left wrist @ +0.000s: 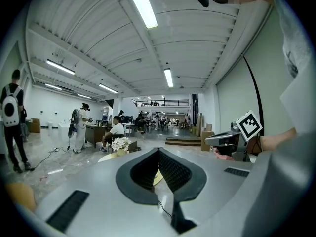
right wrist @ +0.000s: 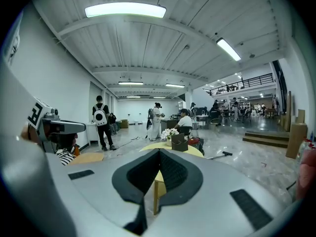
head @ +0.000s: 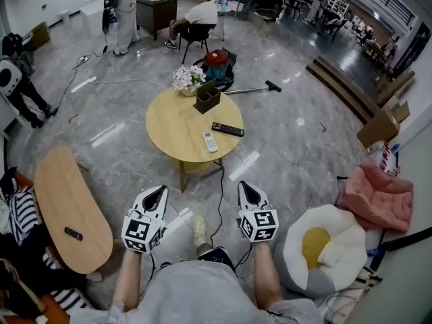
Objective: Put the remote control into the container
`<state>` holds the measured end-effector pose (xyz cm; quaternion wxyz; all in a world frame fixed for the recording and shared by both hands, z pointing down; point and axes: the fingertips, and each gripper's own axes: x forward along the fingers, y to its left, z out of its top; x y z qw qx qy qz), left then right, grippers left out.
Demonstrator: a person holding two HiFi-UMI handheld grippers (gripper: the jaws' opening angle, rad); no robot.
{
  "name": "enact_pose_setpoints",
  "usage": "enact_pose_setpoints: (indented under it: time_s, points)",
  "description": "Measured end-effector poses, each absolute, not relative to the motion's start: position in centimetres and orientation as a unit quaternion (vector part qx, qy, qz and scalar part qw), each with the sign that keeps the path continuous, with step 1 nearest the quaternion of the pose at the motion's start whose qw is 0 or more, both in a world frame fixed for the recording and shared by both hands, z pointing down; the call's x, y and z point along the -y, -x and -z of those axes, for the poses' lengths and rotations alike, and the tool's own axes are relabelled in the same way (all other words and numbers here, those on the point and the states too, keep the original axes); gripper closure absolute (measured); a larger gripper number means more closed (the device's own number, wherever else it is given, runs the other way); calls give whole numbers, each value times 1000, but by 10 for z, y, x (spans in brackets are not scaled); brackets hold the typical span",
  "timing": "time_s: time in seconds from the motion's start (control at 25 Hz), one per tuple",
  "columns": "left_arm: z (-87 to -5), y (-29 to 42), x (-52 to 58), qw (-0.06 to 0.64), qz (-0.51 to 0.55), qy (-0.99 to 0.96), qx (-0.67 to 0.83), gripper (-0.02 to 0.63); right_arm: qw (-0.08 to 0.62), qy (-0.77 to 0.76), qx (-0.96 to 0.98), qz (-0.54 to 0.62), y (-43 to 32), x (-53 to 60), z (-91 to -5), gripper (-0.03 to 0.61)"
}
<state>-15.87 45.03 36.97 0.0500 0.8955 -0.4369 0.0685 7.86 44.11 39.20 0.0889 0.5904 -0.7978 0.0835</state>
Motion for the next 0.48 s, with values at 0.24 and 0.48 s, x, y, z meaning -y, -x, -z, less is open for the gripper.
enact_pose_setpoints:
  time_s: [0.24, 0.48]
  points:
    - [-367, 137, -379, 53, -74, -889, 448, 607, 90, -577, 807, -91, -96, -362, -399, 574]
    - [-368, 118, -316, 61, -73, -882, 461, 606, 95, -557, 819, -101, -103, -297, -408, 574]
